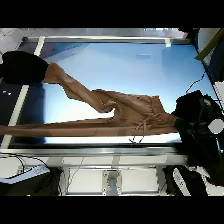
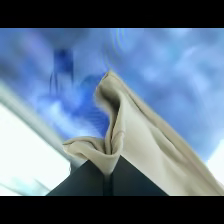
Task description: Fold the clothes and pants, and hang the long-sleeved shirts on hangers.
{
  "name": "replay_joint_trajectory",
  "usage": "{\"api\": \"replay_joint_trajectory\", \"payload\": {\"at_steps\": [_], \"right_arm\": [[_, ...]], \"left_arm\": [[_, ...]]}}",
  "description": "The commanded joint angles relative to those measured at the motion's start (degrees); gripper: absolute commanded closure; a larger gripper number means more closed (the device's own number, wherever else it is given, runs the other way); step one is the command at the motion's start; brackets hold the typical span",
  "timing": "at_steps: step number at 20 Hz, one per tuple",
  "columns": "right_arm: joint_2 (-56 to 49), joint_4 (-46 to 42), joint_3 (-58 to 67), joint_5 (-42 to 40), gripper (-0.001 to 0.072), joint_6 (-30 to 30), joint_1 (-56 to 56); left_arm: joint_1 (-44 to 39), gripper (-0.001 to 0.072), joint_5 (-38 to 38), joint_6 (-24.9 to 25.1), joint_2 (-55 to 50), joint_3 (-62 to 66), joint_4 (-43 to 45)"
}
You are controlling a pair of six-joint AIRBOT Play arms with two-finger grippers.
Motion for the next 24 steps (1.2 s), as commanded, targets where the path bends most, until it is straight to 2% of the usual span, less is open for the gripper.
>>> {"api": "replay_joint_trajectory", "payload": {"at_steps": [1, 2, 3, 5, 8, 10, 11, 12, 13, 14, 16, 19, 21, 22, 24], "right_arm": [[-0.04, 0.76, -1.66, 5.18, 0.0599, -0.09, -0.02], [-0.04, 2.25, -1.64, 5.95, 0.0319, -0.07, -0.02], [-0.02, 4.13, -1.51, 6.64, 0.0177, -0.04, -0.02], [0.00, 7.39, -0.28, 8.24, 0.0167, -0.02, -0.02], [0.00, 7.69, 7.13, 9.88, 0.0167, -0.02, -0.02], [-0.09, 9.35, 12.46, 1.22, 0.0172, 0.04, 0.00], [-0.63, 12.00, 13.90, -4.57, 0.0236, -0.02, 0.00], [-2.19, 15.80, 14.78, -9.38, 0.0331, -0.90, 0.02], [-4.63, 20.46, 15.19, -12.37, 0.0336, -3.23, 0.11], [-8.37, 26.71, 15.43, -13.66, 0.0336, -6.60, 0.11], [-16.83, 37.53, 15.98, -13.60, 0.0335, -14.10, 0.17], [-27.06, 44.98, 18.40, -13.57, 0.0335, -21.44, 1.29], [-30.49, 44.96, 20.57, -13.70, 0.0335, -24.70, 3.13], [-31.41, 44.92, 21.46, -14.32, 0.0335, -26.08, 4.22], [-31.67, 44.63, 22.69, -14.82, 0.0334, -28.11, 5.92]], "left_arm": [[2.78, 0.0529, -1.01, 0.02, -1.22, -3.06, 0.94], [2.40, 0.0264, -1.01, 0.02, -1.44, -3.04, -0.28], [2.25, 0.0122, -1.01, 0.02, -1.44, -3.04, -2.10], [2.14, 0.0117, -1.03, 0.04, -1.40, -2.84, -6.45], [2.16, 0.0116, -1.01, 0.02, -1.05, -0.61, -11.80], [1.49, 0.0116, 0.85, 0.59, -1.05, 1.11, -22.99], [-0.07, 0.0116, 3.28, 3.91, -1.07, 1.38, -31.63], [-3.04, 0.0116, 6.49, 7.89, -1.22, 1.38, -38.86], [-7.13, 0.0116, 10.05, 9.77, -1.53, 1.49, -42.07], [-12.31, 0.0116, 13.42, 9.90, -2.32, 2.05, -41.66], [-24.57, 0.0116, 17.55, 8.90, -6.12, 5.20, -35.28], [-38.58, 0.0116, 25.11, -3.02, -14.21, 13.29, -24.55], [-45.18, 0.0116, 25.99, -6.38, -20.98, 20.96, -19.19], [-47.76, 0.0116, 25.18, -11.37, -24.72, 25.00, -14.14], [-50.21, 0.0116, 19.82, -26.01, -31.43, 32.17, -0.74]]}}
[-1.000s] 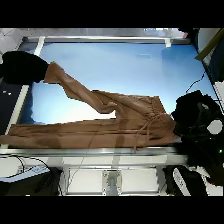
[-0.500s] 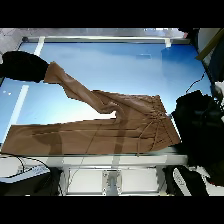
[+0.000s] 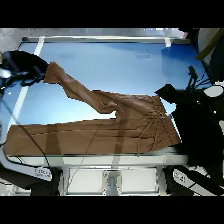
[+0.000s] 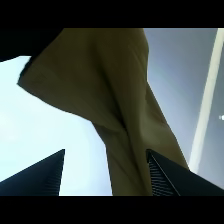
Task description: Fold the clothes and pants, and hang the long-sleeved shirts on hangers.
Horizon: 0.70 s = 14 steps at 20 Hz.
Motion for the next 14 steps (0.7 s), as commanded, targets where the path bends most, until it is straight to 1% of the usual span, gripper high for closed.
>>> {"api": "replay_joint_trajectory", "payload": {"at_steps": [1, 2, 3, 6, 8, 11, 14], "right_arm": [[-2.91, 2.08, 2.75, -1.07, 0.0334, -5.46, 2.75], [-2.91, 1.90, 3.30, -1.05, 0.0334, -6.19, 3.26], [-2.91, 1.90, 3.65, -1.16, 0.0334, -7.17, 3.80], [-2.91, 1.73, 3.67, -1.36, 0.0334, -8.33, 4.70], [-2.91, 1.66, 3.67, -1.31, 0.0334, -8.35, 4.90], [-2.91, 1.66, 3.67, -1.40, 0.0334, -8.35, 4.90], [-2.91, 1.68, 3.67, -1.44, 0.0334, -8.35, 4.90]], "left_arm": [[-6.80, 0.0115, -5.70, -22.12, -11.26, 12.00, 20.44], [-6.75, 0.0115, -7.91, -26.32, -13.31, 13.81, 20.87], [-6.36, 0.0116, -7.56, -28.85, -14.34, 14.27, 19.43], [-4.68, 0.0117, -2.64, -32.00, -14.95, 14.27, 14.40], [-2.71, 0.0117, -2.64, -36.94, -15.10, 14.27, 13.49], [-0.39, 0.0117, -2.95, -36.94, -16.04, 14.25, 8.74], [-0.13, 0.0118, -3.26, -36.96, -17.64, 14.25, 8.04]]}}
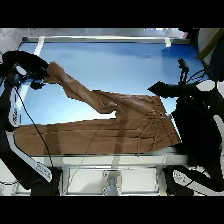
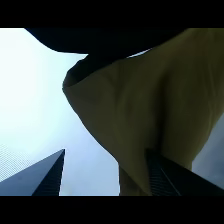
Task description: Fold the clothes and pants, and hang the long-sleeved shirts on hangers.
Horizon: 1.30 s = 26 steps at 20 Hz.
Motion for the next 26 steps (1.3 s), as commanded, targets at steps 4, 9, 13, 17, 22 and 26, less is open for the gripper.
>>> {"api": "replay_joint_trajectory", "payload": {"at_steps": [4, 9, 13, 17, 22, 26], "right_arm": [[-0.02, 0.22, 0.09, -0.07, 0.0334, -0.24, 0.09], [-0.02, 0.59, 0.09, -0.07, 0.0335, -0.22, 0.09], [-0.02, 0.61, 0.09, -0.04, 0.0335, -0.22, 0.09], [0.44, -0.17, 0.11, -0.13, 0.0335, -0.24, -0.13], [1.75, -12.20, 1.99, -1.42, 0.0336, 0.24, -4.39], [-4.68, -20.31, 2.01, -2.08, 0.0292, 3.48, -7.28]], "left_arm": [[0.76, 0.0118, 1.33, -1.42, -4.07, 0.20, -6.03], [0.74, 0.0136, 7.72, 2.60, -5.99, 0.22, -12.85], [0.74, 0.0521, 10.08, 4.11, -6.73, 0.22, -15.61], [1.38, 0.0689, 8.15, 13.57, -4.55, 0.24, -17.53], [6.80, 0.0689, -2.29, 21.64, 4.52, 0.24, -17.46], [11.04, 0.0689, -17.70, 24.74, 10.95, 0.22, -8.24]]}}
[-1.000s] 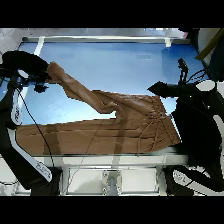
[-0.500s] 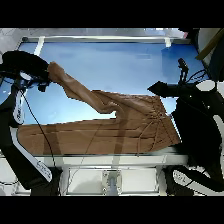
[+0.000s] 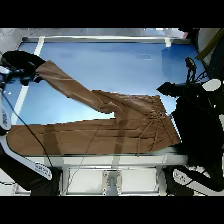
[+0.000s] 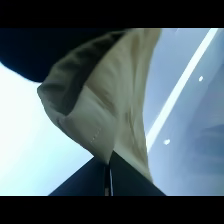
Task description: Fold the clothes and pants, and hang the long-sleeved shirts on hangers.
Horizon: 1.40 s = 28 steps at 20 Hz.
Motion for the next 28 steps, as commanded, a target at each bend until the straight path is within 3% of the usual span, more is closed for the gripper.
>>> {"api": "replay_joint_trajectory", "payload": {"at_steps": [1, 6, 16, 19, 22, 28], "right_arm": [[-6.49, -5.95, 0.39, -1.53, 0.0289, 1.68, -2.19], [-21.22, -5.51, 7.85, -2.08, 0.0261, 1.11, -2.12], [-30.69, -3.76, 14.99, 0.74, 0.0263, -2.82, -1.99], [-30.69, -1.53, 14.99, 1.38, 0.0346, -5.60, -1.99], [-30.67, 0.39, 14.99, 0.59, 0.0671, -7.58, -2.01], [-30.62, -0.33, 18.88, 0.72, 0.0673, -3.26, -4.28]], "left_arm": [[3.10, 0.0689, -14.43, 3.43, 4.87, 0.02, 9.18], [3.32, 0.0690, -27.17, 3.48, 5.68, -0.09, 20.20], [3.48, 0.0690, -33.20, 3.45, 7.82, -0.11, 30.58], [4.22, 0.0690, -33.35, 3.45, 9.05, -0.31, 30.71], [5.88, 0.0690, -33.51, 3.69, 12.20, -4.48, 33.27], [12.59, 0.0690, -29.29, 4.37, 18.75, -19.19, 34.58]]}}
